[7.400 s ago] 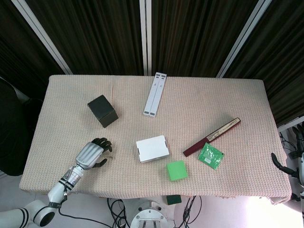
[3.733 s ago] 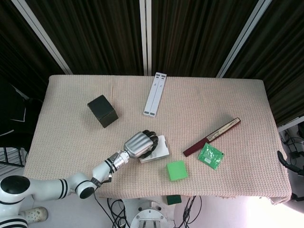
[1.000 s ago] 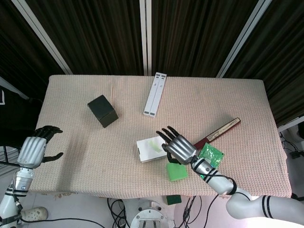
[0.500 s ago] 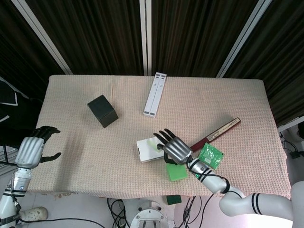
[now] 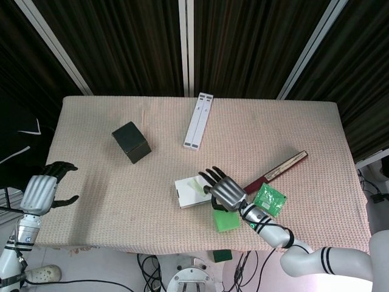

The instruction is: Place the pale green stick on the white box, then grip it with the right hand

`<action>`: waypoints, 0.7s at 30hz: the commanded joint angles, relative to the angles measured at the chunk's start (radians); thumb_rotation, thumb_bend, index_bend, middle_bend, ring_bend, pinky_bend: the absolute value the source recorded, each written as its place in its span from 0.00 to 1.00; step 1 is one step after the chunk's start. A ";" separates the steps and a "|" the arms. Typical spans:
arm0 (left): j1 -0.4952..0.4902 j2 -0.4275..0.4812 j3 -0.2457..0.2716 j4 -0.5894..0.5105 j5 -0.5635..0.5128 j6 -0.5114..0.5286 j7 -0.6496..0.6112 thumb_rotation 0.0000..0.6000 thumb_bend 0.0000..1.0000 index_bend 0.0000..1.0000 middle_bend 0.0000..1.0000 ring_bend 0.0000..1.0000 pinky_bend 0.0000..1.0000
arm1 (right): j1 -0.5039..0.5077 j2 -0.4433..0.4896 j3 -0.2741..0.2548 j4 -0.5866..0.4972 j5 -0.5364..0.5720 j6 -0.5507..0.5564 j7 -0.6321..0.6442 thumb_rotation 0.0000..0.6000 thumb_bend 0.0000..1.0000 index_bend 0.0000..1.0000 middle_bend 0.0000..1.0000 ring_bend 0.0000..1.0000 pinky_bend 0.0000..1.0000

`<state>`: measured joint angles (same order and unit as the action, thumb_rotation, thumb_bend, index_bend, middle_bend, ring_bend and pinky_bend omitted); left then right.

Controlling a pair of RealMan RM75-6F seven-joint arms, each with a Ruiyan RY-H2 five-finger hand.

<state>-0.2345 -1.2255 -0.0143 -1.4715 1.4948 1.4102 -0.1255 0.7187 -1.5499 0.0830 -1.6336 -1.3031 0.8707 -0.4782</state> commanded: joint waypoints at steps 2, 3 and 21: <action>-0.001 0.000 -0.003 -0.001 0.004 -0.004 0.002 1.00 0.02 0.30 0.25 0.18 0.24 | 0.003 -0.005 -0.005 0.007 0.006 0.000 0.002 0.43 1.00 0.41 0.00 0.00 0.00; -0.001 0.000 -0.004 -0.002 0.004 -0.004 0.002 1.00 0.02 0.30 0.25 0.18 0.24 | 0.003 -0.005 -0.006 0.008 0.006 0.002 0.003 0.43 1.00 0.41 0.00 0.00 0.00; 0.005 -0.003 -0.012 0.007 0.005 -0.018 -0.007 1.00 0.02 0.30 0.25 0.18 0.24 | 0.009 0.002 -0.026 -0.012 -0.027 0.025 0.022 0.43 1.00 0.41 0.00 0.00 0.00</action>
<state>-0.2295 -1.2280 -0.0265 -1.4642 1.4999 1.3919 -0.1325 0.7267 -1.5446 0.0590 -1.6494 -1.3343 0.8985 -0.4526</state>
